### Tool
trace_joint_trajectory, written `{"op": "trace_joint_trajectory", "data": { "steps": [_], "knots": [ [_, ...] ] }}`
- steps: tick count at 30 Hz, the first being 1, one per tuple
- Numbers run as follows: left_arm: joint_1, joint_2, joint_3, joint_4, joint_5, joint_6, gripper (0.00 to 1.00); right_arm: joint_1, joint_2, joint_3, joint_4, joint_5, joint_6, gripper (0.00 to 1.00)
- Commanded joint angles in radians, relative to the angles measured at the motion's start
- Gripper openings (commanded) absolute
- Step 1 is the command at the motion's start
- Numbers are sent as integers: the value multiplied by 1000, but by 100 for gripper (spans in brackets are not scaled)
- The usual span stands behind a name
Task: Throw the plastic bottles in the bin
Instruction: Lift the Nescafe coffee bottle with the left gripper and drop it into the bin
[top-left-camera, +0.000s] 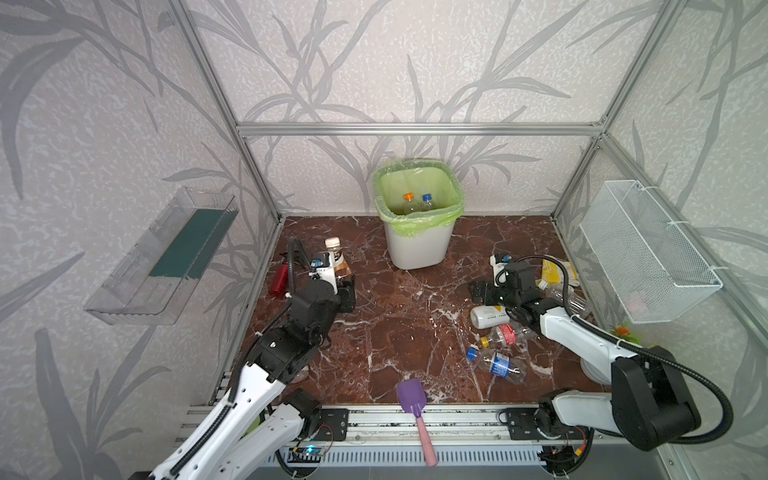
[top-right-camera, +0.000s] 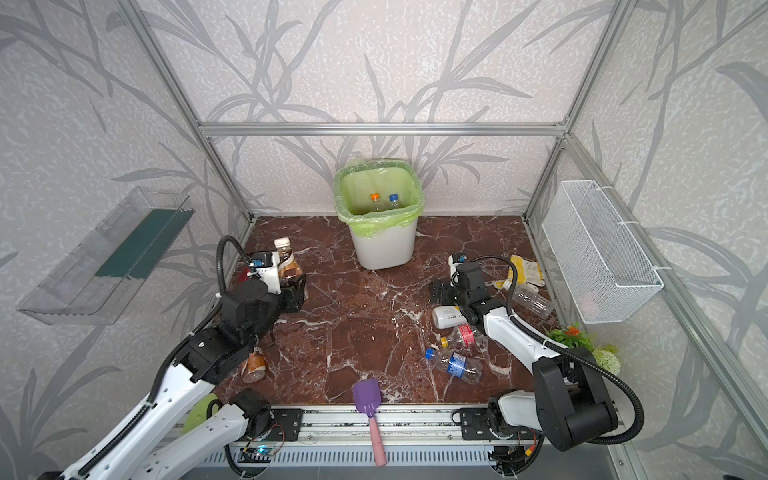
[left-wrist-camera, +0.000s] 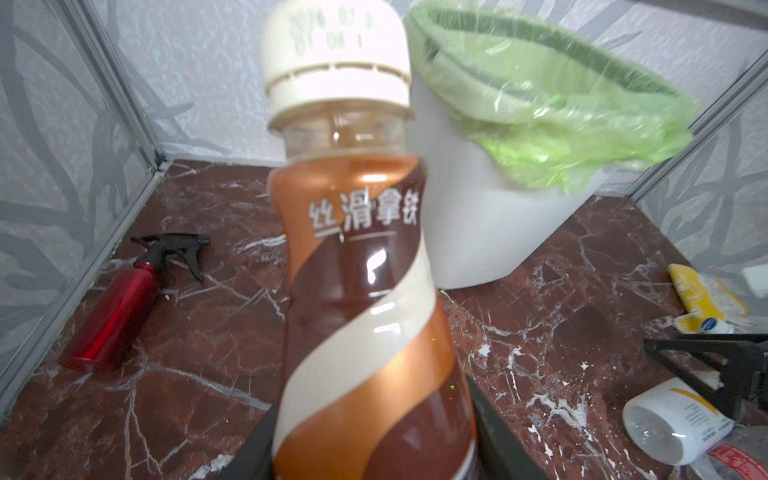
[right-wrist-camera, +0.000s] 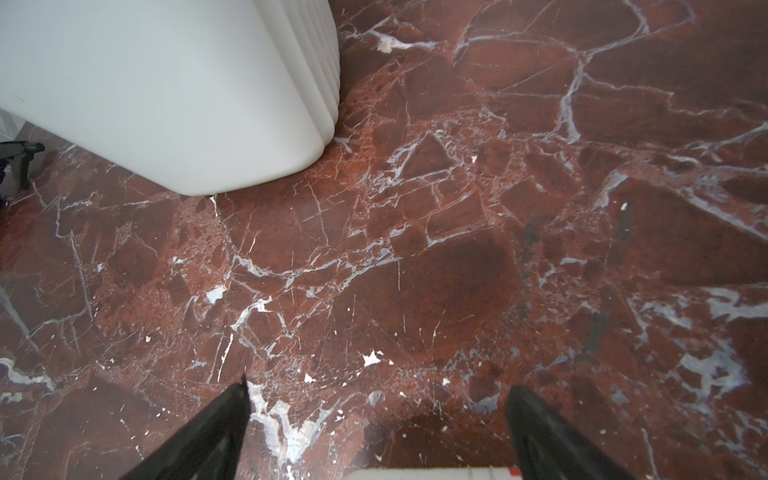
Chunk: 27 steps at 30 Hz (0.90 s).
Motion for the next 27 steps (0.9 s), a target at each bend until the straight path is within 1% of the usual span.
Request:
{"op": "trace_joint_trajectory", "data": {
  "steps": [1,7,11,13,15,16,17,19,20,21,22,23,24,25,26,27],
  "knots": [
    [1,-49,-15,100,-10,90,50,8,-22,16,-20,20,1,97],
    [1,-104,8,192,72,155,50,24,-24,19,-28,26,6,96],
    [2,-73,118,245,150,220,50,27,-42,14,-31,40,4,96],
    [2,2,178,345,195,247,51,27,-48,3,-12,39,16,96],
    [3,176,284,447,234,249,50,31,-45,-5,22,33,38,96],
    [3,271,361,462,243,249,51,34,-43,-8,36,30,45,96],
    [3,401,473,444,244,236,50,39,-40,-5,44,26,52,96],
    [20,654,808,297,293,206,52,53,-43,6,38,18,49,96],
    [29,807,1023,158,310,182,57,62,-52,5,42,25,49,96],
    [36,942,1243,3,330,170,69,70,-62,-3,48,30,58,96],
    [40,1062,1415,-124,313,157,79,75,-73,-14,56,29,66,96],
    [46,1186,1663,-288,264,134,88,79,-88,-26,67,26,76,96],
    [54,1308,1870,-428,202,114,97,82,-102,-41,71,25,84,96],
    [63,1392,2040,-527,171,110,99,83,-116,-50,64,25,90,96],
    [75,1471,2204,-654,162,106,99,83,-132,-58,55,26,88,96],
    [85,1524,2335,-738,161,103,99,84,-150,-66,45,33,79,96]
  ]
}}
